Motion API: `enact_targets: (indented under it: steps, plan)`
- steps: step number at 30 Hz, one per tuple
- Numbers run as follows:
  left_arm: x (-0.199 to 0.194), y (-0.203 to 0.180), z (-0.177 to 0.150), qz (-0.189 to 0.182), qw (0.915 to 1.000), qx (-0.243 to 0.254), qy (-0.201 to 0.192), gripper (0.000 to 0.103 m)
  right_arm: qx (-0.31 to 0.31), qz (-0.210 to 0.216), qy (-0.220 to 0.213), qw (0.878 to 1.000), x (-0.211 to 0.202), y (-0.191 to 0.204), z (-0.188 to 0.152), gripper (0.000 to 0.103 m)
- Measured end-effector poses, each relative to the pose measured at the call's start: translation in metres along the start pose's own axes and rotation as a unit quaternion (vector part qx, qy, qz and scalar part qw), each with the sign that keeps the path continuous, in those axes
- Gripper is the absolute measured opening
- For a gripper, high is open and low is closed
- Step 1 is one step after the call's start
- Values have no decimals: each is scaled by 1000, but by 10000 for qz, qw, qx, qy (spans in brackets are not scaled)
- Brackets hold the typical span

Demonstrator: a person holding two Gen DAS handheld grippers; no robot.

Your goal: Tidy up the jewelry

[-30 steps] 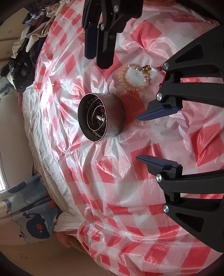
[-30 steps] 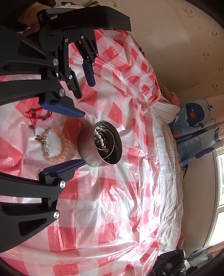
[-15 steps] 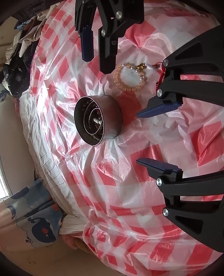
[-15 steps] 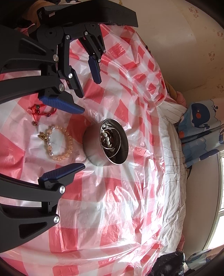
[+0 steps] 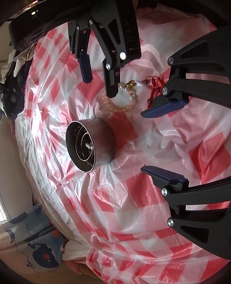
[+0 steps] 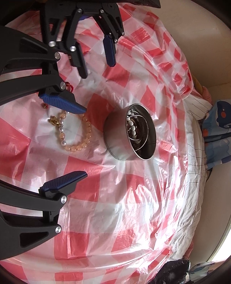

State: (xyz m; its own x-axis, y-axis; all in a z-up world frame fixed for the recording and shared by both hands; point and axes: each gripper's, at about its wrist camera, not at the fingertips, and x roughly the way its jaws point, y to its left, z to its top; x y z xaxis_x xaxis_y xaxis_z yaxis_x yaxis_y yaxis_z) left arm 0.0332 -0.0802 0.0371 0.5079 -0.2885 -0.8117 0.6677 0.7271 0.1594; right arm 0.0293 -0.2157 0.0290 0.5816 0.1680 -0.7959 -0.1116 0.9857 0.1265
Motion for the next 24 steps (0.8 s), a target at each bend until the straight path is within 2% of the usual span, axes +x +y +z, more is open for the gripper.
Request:
enact_targets:
  steps: [4, 7, 10, 13, 17, 19, 21, 24]
  plan:
    - [15, -13, -4, -55, 9995, 229, 201, 54, 22, -109, 89, 9999, 8, -5, -3, 69]
    - [24, -19, -8, 56, 9986, 443, 298, 55, 19, -170, 150, 9997, 14, -6, -3, 71]
    - [28, -8, -5, 599, 9974, 270, 302, 57, -178, -368, 211, 9989, 19, 0, -3, 79]
    - [31, 17, -5, 1112, 9933, -135, 283, 60, -616, -463, 548, 9955, 28, 11, -8, 80]
    - [23, 37, -5, 1636, 9859, -304, 194, 60, -1250, 244, 913, 9876, 19, 29, -19, 80]
    - [17, 44, -4, 1616, 9860, -403, 122, 60, -1111, 505, 859, 9888, 11, 23, -18, 80]
    - [9, 51, -4, 1380, 9885, -622, -67, 60, -845, 448, 755, 9926, 11, 14, -14, 80]
    - [3, 54, 1, 902, 9922, -777, -373, 60, -764, 345, 698, 9940, 13, 11, -14, 81]
